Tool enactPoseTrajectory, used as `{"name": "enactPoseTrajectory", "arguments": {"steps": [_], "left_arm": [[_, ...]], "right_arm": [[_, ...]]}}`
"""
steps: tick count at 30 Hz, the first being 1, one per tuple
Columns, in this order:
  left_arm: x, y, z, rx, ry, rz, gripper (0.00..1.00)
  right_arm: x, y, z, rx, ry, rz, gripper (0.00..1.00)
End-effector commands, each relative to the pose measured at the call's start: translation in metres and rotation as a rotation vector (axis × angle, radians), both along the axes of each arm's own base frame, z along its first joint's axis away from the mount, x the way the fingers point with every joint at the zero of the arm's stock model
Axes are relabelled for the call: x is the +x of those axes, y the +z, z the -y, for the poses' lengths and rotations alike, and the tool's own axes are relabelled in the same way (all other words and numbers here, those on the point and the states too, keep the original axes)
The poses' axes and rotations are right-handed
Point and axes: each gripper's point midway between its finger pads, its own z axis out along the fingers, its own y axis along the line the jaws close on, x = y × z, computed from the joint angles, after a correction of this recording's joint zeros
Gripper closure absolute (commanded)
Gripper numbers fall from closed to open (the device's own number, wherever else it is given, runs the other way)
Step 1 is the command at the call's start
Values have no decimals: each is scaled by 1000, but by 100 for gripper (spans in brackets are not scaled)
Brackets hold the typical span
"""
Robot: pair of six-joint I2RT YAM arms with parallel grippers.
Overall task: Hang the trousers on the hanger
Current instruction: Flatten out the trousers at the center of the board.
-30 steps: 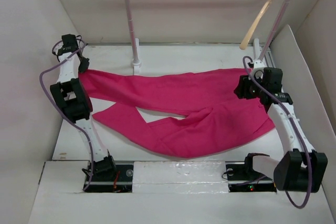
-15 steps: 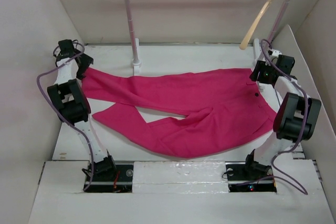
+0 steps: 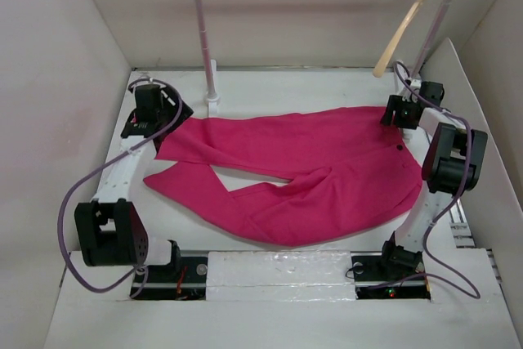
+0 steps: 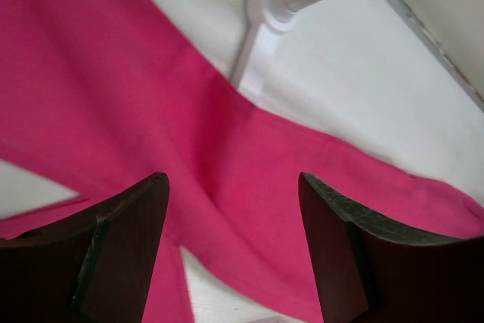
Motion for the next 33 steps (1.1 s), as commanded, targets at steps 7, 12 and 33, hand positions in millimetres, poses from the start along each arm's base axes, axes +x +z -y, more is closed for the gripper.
{"name": "enactPoseTrajectory", "arguments": {"steps": [7,12,33], "left_arm": [[-27,12,-29,110,69,27,36],[-32,28,-23,80,50,84,36],[-55,-63,-30,31,69,-141,35]], "right_arm": [[-1,-14,-19,-43,35,-97,30],[-14,-28,-41,80,126,-150,69],[-26,92,86,-22,-248,106,100]]}}
